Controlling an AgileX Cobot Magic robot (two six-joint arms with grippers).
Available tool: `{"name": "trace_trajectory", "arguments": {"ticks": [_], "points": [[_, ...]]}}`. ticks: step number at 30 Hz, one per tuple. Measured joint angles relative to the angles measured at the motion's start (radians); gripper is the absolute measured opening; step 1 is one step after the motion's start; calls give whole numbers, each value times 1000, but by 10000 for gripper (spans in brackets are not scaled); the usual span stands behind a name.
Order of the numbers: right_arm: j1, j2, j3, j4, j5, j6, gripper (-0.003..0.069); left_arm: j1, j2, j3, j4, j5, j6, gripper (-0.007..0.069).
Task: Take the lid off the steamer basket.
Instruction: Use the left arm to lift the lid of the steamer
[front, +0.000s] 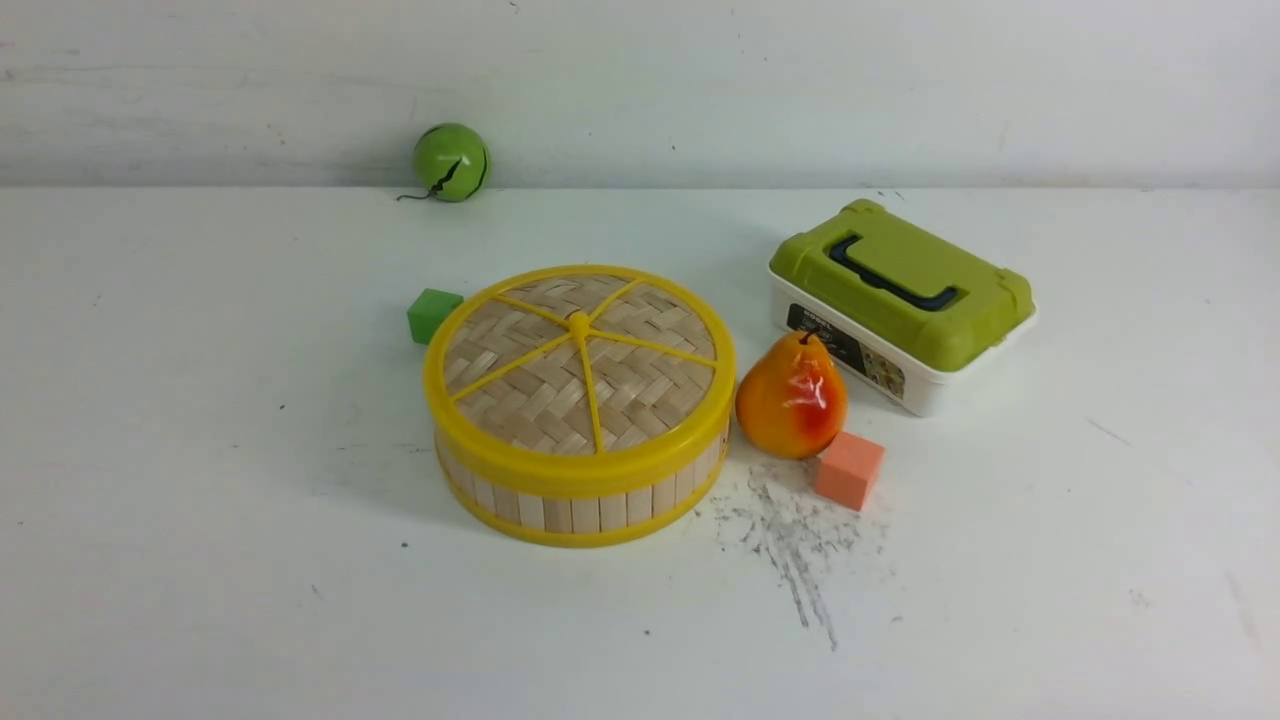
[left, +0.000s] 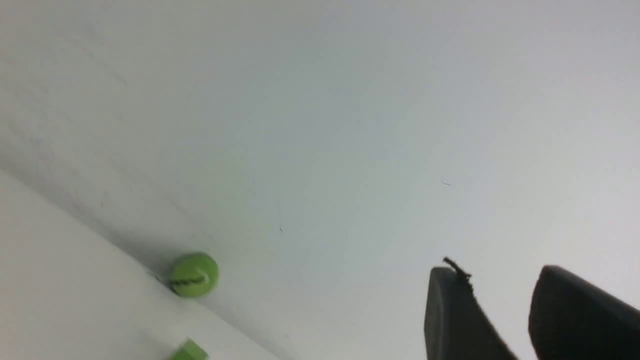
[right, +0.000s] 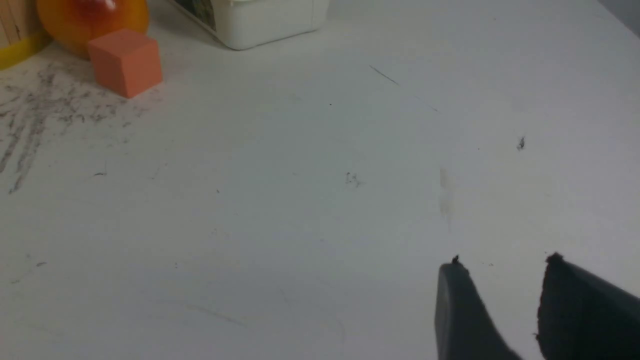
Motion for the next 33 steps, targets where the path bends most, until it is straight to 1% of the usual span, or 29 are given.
{"name": "trace_trajectory", "arguments": {"ticks": [1, 4, 5, 7, 9, 10, 11, 12, 13, 14, 16, 19, 20, 22, 23, 24, 25, 26, 27, 28, 29, 30, 32, 33], "points": [[0, 0, 0, 0, 0, 0, 240, 0, 11, -67, 55, 105, -26, 146], [0, 0, 0, 0, 0, 0, 240, 0, 51, -153, 134, 209, -29, 72], [0, 0, 0, 0, 0, 0, 240, 0, 107, -234, 207, 297, -29, -6], [0, 0, 0, 0, 0, 0, 240, 0, 199, -335, 269, 418, -29, -13], [0, 0, 0, 0, 0, 0, 240, 0, 288, -416, 305, 533, -29, -13], [0, 0, 0, 0, 0, 0, 240, 0, 372, -482, 327, 638, -29, -13], [0, 0, 0, 0, 0, 0, 240, 0, 372, -482, 331, 638, -29, -13], [0, 0, 0, 0, 0, 0, 240, 0, 482, -552, 361, 760, -29, -13], [0, 0, 0, 0, 0, 0, 240, 0, 494, -559, 370, 772, -29, -13], [0, 0, 0, 0, 0, 0, 240, 0, 587, -603, 402, 849, -29, -13], [0, 0, 0, 0, 0, 0, 240, 0, 694, -634, 425, 905, -29, -13], [0, 0, 0, 0, 0, 0, 240, 0, 825, -657, 410, 969, -15, -13], [0, 0, 0, 0, 0, 0, 240, 0, 875, -669, 380, 988, 3, -13], [0, 0, 0, 0, 0, 0, 240, 0, 975, -701, 282, 1039, 97, -13], [0, 0, 0, 0, 0, 0, 240, 0, 994, -708, 256, 1044, 121, -13], [0, 0, 0, 0, 0, 0, 240, 0, 1057, -738, 153, 1075, 218, -13], [0, 0, 0, 0, 0, 0, 240, 0, 1074, -747, 120, 1082, 249, -13], [0, 0, 0, 0, 0, 0, 240, 0, 1139, -788, -13, 1109, 380, -13], [0, 0, 0, 0, 0, 0, 240, 0, 1170, -811, -79, 1126, 447, -13], [0, 0, 0, 0, 0, 0, 240, 0, 1217, -849, -173, 1153, 540, -13], [0, 0, 0, 0, 0, 0, 240, 0, 1225, -856, -189, 1158, 554, -13], [0, 0, 0, 0, 0, 0, 240, 0, 1292, -925, -304, 1203, 661, -13], [0, 0, 0, 0, 0, 0, 240, -2, 1360, -1007, -377, 1246, 722, -13], [0, 0, 0, 0, 0, 0, 240, -8, 1396, -1058, -394, 1263, 739, -13]]}}
